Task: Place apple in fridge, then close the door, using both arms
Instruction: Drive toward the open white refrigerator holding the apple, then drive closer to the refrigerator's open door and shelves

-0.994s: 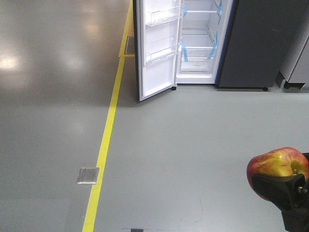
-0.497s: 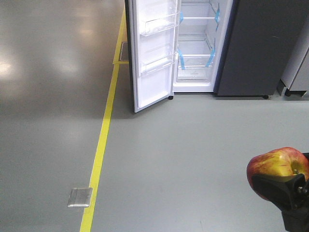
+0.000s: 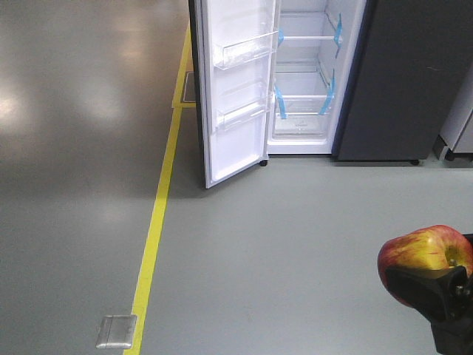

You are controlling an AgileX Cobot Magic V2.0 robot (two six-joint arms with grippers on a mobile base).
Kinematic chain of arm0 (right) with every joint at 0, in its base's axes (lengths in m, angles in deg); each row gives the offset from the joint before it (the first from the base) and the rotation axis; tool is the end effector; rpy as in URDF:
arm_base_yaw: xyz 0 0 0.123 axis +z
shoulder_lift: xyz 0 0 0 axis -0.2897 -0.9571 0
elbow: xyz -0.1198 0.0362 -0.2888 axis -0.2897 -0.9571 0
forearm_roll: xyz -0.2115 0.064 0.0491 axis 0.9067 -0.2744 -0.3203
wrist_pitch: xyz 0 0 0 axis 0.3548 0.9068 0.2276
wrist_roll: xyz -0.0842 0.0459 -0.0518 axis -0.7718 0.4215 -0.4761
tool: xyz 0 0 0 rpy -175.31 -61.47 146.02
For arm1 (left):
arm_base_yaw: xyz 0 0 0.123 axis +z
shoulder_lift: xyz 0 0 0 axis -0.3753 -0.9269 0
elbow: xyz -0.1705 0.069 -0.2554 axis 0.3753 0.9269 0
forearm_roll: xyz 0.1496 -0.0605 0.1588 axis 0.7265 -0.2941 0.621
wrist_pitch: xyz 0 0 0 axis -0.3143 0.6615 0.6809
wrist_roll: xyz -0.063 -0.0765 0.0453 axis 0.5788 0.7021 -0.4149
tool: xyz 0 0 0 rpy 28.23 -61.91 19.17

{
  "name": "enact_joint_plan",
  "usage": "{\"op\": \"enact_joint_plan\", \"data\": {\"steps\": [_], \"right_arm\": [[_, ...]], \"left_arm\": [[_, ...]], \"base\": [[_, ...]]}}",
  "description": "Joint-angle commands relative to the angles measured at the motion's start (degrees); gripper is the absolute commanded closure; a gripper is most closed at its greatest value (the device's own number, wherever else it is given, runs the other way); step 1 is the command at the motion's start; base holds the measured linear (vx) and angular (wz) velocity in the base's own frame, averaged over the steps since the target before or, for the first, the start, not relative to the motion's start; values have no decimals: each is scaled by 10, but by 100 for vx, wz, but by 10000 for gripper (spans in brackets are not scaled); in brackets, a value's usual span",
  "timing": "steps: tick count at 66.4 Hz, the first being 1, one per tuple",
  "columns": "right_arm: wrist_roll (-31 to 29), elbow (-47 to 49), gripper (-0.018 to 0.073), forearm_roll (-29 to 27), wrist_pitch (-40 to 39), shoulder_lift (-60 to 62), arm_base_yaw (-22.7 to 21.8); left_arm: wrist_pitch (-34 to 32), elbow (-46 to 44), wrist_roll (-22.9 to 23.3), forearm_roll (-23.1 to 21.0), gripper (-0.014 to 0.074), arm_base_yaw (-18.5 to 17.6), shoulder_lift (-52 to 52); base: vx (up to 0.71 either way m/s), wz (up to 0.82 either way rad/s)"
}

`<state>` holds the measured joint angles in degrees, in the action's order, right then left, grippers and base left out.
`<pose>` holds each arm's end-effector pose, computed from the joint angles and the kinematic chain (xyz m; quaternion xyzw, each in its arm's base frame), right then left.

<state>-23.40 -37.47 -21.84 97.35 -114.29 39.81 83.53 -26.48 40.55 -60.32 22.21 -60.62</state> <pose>0.0787 0.0456 0.3488 -0.2061 0.8779 0.1294 0.4123 0.0178 0.0001 0.2143 -0.0368 0.6536 -0.0402 0.7549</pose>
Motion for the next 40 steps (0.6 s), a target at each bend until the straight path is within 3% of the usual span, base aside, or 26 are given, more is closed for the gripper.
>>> {"op": "enact_joint_plan", "data": {"steps": [1,40], "right_arm": [[-1,17,365,-5,-39,3,-1],[-1,17,365,-5,-39,3,-1]], "left_arm": [[-41,16,4,0,602,-1,9],[-41,16,4,0,602,-1,9]], "base": [[19,3],[17,2]]}}
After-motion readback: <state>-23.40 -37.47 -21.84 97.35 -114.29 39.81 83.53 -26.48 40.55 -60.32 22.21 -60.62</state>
